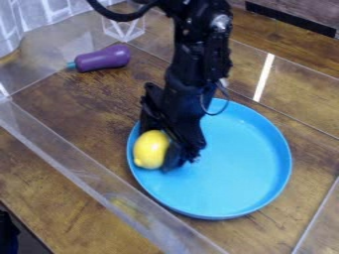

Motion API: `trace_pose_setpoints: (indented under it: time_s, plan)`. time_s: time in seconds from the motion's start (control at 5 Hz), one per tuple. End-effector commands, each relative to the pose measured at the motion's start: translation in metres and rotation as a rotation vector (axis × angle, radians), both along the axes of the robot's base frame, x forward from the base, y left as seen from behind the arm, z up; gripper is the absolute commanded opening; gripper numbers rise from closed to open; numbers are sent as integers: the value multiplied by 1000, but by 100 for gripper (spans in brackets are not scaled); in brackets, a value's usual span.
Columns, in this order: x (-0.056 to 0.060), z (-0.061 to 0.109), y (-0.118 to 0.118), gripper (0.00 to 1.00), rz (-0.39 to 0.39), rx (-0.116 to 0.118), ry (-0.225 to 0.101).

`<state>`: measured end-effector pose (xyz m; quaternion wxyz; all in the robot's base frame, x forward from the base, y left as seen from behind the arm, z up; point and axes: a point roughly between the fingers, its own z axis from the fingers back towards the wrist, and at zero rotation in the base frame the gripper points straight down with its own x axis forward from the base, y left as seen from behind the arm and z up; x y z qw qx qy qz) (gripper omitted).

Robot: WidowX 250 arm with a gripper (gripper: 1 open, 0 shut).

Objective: Put the lemon on the blue tray

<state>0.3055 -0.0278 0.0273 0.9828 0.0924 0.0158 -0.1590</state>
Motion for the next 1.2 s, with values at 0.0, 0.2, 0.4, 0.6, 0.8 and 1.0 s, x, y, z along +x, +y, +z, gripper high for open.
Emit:
trace_pose_setpoints:
  time_s: [0.0, 0.2, 0.4, 0.6, 0.8, 1.0]
  plan:
    - [3, 11, -8, 0, -3, -5, -59]
    - [1, 8, -11, 0, -4, -12, -72]
    - [1, 17, -21, 0, -47, -21, -85]
    - [3, 30, -24, 0, -87, -17, -102]
    - [7, 40, -25, 0, -129, -4, -108]
    - [21, 57, -26, 0, -130, 18, -129]
